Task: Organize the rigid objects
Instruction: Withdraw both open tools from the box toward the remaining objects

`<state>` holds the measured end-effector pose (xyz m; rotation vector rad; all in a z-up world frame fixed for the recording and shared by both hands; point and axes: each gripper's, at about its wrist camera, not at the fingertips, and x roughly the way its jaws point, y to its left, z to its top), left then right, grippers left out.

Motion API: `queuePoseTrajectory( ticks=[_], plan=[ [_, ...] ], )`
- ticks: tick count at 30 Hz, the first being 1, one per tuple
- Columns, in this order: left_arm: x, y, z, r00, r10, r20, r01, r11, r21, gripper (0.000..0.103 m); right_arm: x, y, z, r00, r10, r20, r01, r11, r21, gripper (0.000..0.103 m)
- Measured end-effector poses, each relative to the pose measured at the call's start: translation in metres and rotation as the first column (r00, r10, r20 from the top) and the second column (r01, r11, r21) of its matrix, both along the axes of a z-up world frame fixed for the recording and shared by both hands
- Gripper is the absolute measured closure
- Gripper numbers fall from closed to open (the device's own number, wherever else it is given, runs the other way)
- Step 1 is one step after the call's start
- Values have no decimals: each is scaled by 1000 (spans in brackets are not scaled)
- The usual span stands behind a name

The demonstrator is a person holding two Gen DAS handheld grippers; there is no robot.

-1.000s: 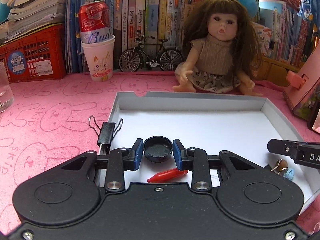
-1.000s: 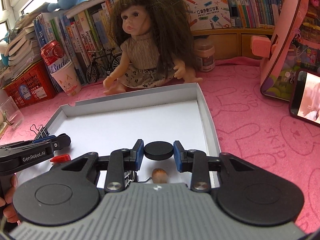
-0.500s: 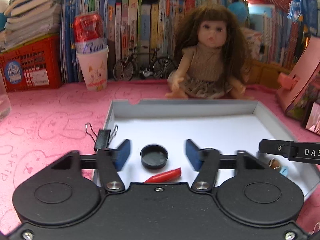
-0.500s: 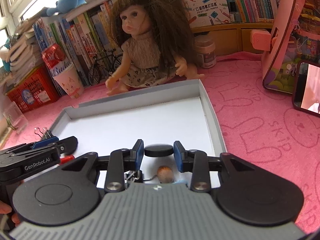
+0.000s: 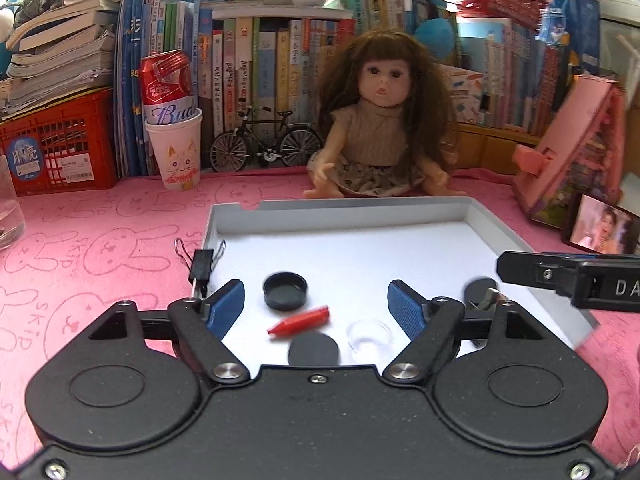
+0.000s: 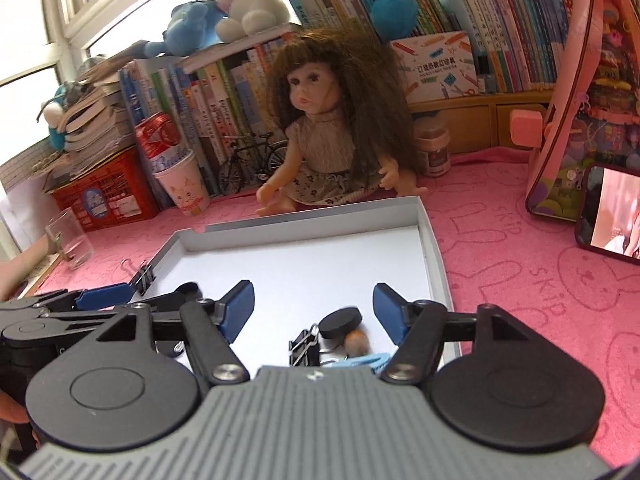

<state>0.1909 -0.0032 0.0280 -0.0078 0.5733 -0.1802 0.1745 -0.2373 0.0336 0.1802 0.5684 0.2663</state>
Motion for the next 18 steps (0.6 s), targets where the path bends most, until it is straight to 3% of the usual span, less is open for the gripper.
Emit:
queuePoseTrajectory(
  ticks=[11, 18],
  plan=[
    [-69, -3, 9, 995, -87, 46, 88, 996, -11, 24, -63, 23, 5, 984, 147, 99, -129, 977, -168, 17],
    [-102, 2, 3, 993, -109, 52, 108, 994, 12, 24, -94, 24, -3, 978, 179, 107, -153, 966, -210, 16]
  ],
)
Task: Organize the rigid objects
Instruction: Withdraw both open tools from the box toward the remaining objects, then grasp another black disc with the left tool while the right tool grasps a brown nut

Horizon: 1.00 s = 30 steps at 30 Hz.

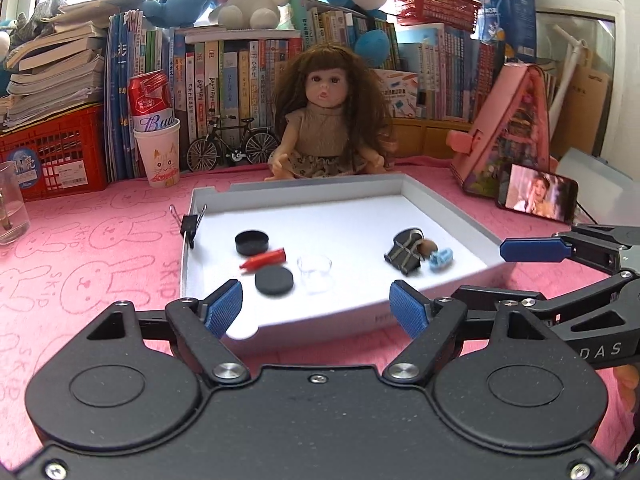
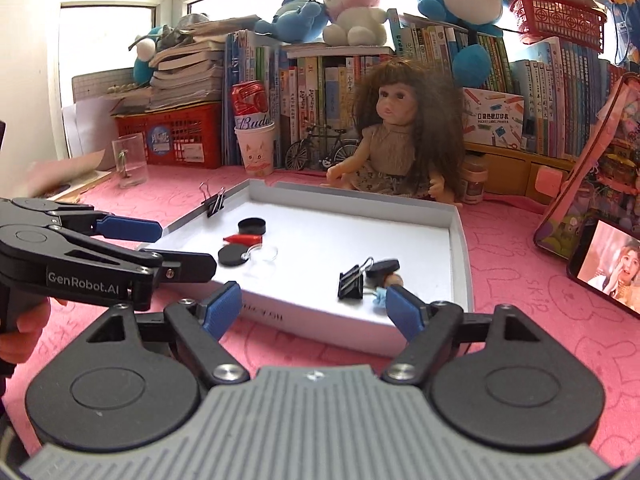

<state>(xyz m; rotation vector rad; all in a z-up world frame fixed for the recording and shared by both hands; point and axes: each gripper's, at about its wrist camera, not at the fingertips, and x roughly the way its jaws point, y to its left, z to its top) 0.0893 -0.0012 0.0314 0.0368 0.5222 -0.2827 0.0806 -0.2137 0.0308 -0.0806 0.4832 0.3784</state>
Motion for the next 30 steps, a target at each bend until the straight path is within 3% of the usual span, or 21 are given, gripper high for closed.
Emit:
queuePoseTrajectory(
  ticks=[8, 17, 22, 30],
  plan=[
    [-28, 2, -15, 999, -35, -7, 35, 999, 26, 24, -23, -4, -14, 1000, -13, -11, 13, 1000, -12, 16],
    [-46, 6, -35, 998, -44, -44, 44, 999, 17, 32, -45, 0, -29, 999, -38, 1, 38, 999, -37, 13],
    [-50, 6, -43, 997, -40, -59, 41, 999, 21, 45, -50, 0, -32, 999, -53, 8, 53, 998, -39, 13],
    [-51, 5, -45, 998, -32, -46, 33, 999, 23, 48, -51, 10, -35, 999, -49, 15, 50, 994, -97, 13]
  ],
)
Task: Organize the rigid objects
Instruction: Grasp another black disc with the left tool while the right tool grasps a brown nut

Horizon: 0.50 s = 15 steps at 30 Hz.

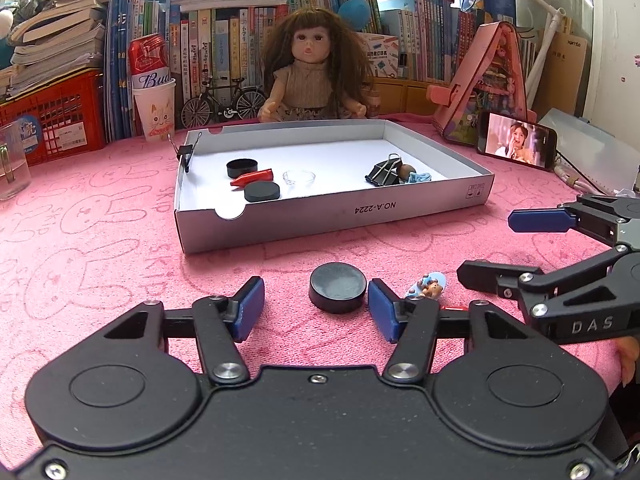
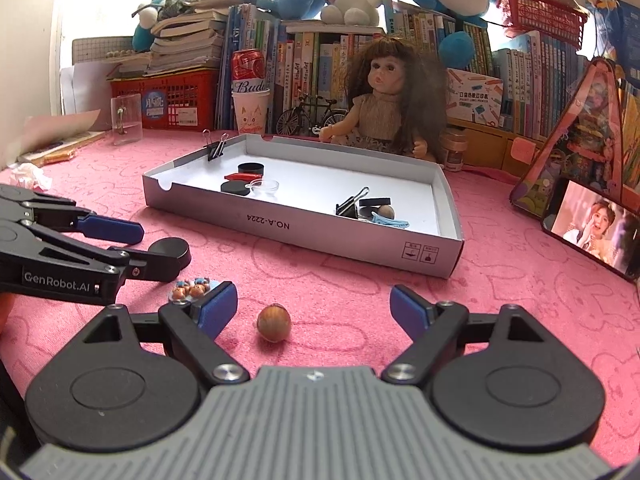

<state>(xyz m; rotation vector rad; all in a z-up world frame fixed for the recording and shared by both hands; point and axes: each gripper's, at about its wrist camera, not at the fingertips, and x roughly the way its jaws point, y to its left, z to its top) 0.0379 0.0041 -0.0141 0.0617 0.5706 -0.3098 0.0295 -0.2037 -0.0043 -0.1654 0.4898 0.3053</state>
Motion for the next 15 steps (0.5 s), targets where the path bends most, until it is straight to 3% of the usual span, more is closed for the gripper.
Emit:
queuePoseTrajectory(
  ticks=[15],
  plan=[
    [0, -2, 0, 1000, 6, 4, -6, 1000, 5, 48, -8, 3, -3, 998, 34, -52, -34, 999, -3, 15]
  ],
)
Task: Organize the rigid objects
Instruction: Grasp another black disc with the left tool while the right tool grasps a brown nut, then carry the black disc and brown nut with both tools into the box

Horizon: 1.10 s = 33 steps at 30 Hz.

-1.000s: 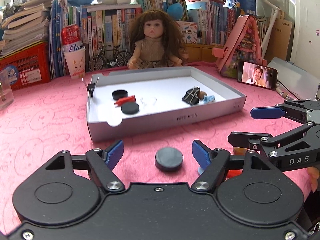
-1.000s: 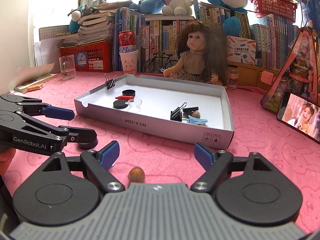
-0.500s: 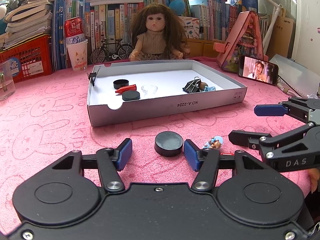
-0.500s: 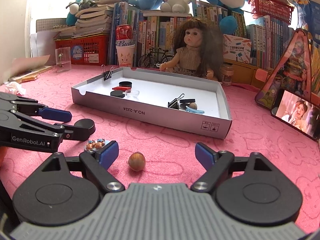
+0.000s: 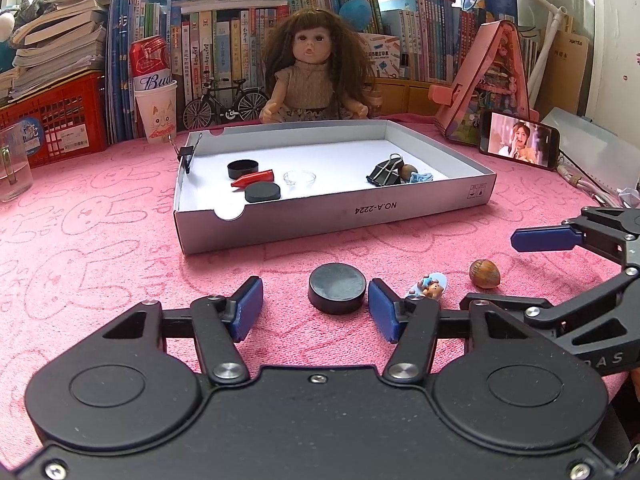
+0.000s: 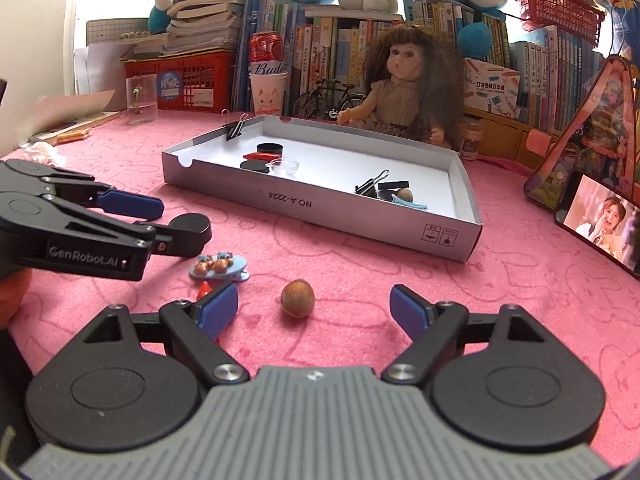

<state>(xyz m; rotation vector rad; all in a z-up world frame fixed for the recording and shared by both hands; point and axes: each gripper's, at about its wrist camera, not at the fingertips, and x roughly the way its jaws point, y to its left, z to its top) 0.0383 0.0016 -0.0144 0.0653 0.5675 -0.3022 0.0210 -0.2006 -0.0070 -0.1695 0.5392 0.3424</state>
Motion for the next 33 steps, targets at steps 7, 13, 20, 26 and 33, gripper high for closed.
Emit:
queuePoseTrajectory(
  ticks=[7, 13, 20, 26, 33],
  plan=[
    [-1, 3, 0, 1000, -1, 15, 1, 1000, -3, 65, -2, 1, 4, 1000, 12, -12, -12, 999, 39, 43],
    [-6, -2, 0, 999, 0, 32, -1, 1000, 12, 75, -5, 5, 3, 1000, 20, -15, -20, 999, 33, 78],
    [-7, -1, 11, 999, 4, 50, -4, 1000, -9, 75, 2, -2, 13, 999, -33, 4, 32, 996, 84, 80],
    [-3, 0, 23, 998, 21, 66, -19, 999, -29, 75, 12, -8, 20, 997, -73, 12, 71, 991, 111, 80],
    [13, 5, 35, 995, 60, 76, -55, 997, -60, 75, 26, -15, 29, 992, -121, 20, 118, 983, 140, 80]
  ],
)
